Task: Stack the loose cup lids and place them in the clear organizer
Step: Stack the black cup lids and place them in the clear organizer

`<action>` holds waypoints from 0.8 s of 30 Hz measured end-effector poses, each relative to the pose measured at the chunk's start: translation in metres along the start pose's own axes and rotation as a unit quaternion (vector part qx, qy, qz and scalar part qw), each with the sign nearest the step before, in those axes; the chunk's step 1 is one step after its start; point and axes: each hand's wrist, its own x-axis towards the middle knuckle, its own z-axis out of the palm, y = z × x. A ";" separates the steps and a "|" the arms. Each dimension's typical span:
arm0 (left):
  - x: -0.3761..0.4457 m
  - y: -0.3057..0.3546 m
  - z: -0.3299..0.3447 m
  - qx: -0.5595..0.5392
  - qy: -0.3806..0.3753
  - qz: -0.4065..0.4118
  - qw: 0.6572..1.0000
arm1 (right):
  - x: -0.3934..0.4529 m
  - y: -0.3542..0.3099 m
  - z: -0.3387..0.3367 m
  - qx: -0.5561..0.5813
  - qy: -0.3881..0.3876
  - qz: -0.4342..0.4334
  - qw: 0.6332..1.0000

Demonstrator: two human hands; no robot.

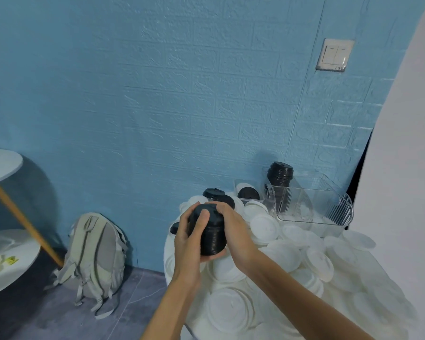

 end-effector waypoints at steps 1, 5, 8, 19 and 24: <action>0.001 0.001 -0.003 -0.001 0.003 -0.002 1.000 | 0.001 -0.001 0.002 -0.007 -0.016 0.004 1.000; 0.005 0.006 -0.022 -0.016 0.012 -0.001 1.000 | 0.015 -0.005 0.004 -0.050 -0.090 0.031 0.994; 0.009 0.013 -0.037 -0.014 0.027 0.009 0.999 | 0.037 0.003 0.001 -0.130 -0.050 -0.012 0.990; 0.014 0.032 -0.070 -0.009 0.046 0.007 0.999 | 0.099 0.031 0.011 -0.529 -0.029 -0.083 0.844; 0.017 0.031 -0.072 -0.004 0.039 0.003 0.999 | 0.107 0.039 0.025 -0.630 -0.077 -0.030 0.772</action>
